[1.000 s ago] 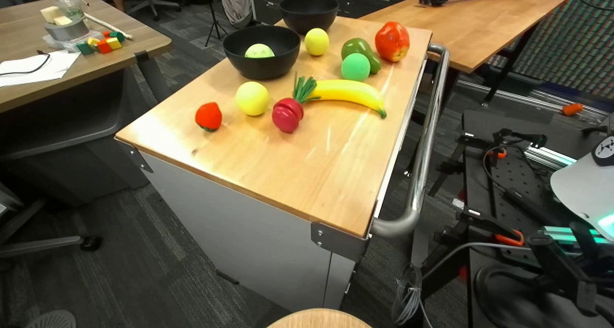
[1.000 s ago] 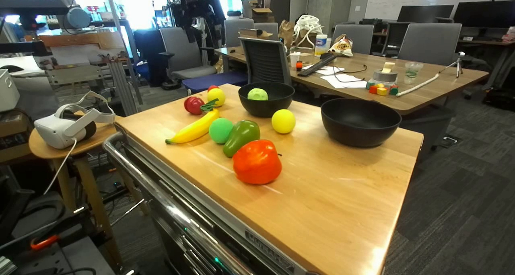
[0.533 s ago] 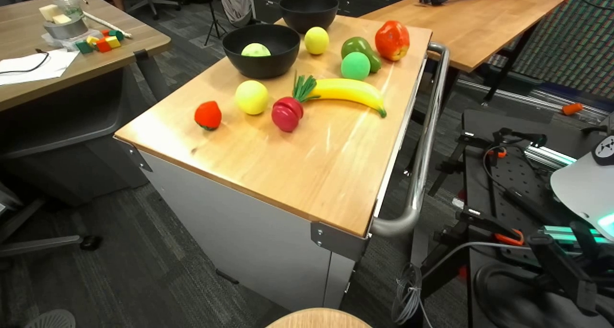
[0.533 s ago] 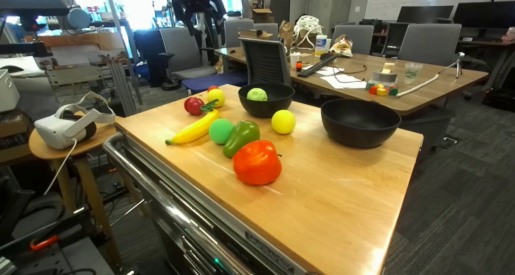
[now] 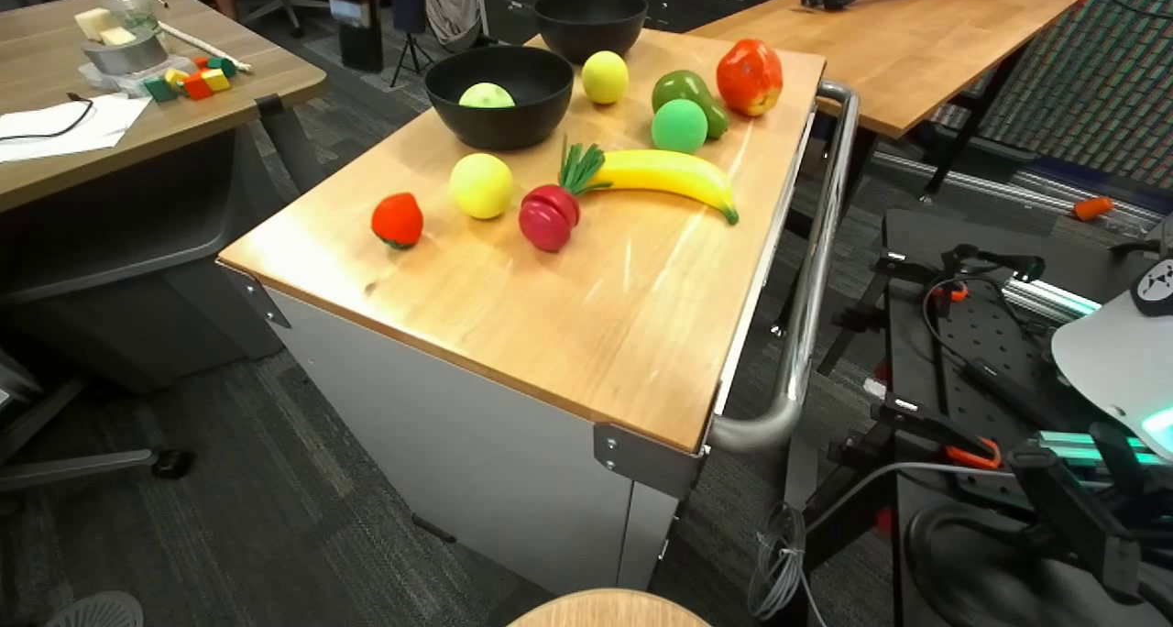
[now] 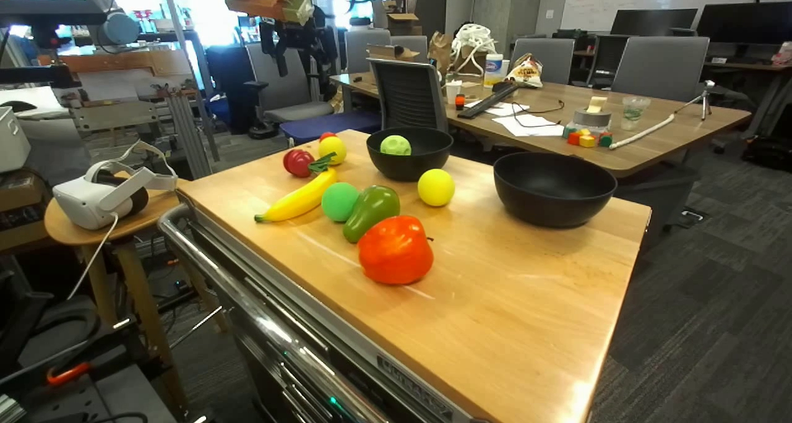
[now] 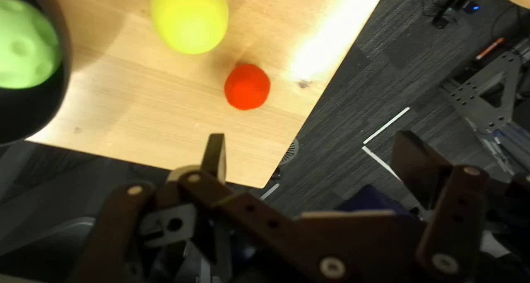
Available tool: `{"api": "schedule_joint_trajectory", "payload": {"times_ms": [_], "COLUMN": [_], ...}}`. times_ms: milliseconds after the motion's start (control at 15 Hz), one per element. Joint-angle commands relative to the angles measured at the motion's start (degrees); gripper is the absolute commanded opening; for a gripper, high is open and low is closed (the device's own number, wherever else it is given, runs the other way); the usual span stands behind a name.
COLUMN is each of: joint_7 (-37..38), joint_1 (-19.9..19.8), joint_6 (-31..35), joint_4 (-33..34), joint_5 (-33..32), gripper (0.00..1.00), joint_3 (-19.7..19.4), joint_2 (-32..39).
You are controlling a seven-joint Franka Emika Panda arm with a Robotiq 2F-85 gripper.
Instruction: Place the fruits and vegetables inside the two black bowls
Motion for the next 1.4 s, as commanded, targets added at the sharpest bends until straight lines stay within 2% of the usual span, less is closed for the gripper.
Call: {"api": "schedule_joint_trajectory", "payload": {"times_ms": [0,267,667,1133,1333], "joint_7": [-2.2,-0.1,5.8,11.5,14.9], "joint_1": [-0.8,0.5,3.9,5.8,6.6], "joint_6": [-0.6,-1.1,0.1,1.6,3.3], "joint_4": [4.3,6.2,6.0,6.1,6.2], "joint_5": [2.7,-1.6,-11.3,-16.4,-20.0], "gripper": [1.00,1.00,1.00,1.00,0.93], "joint_3": [0.9,0.2,-1.0,-2.3,-3.8], "joint_2": [6.2,10.6,13.5,15.2,15.7]}}
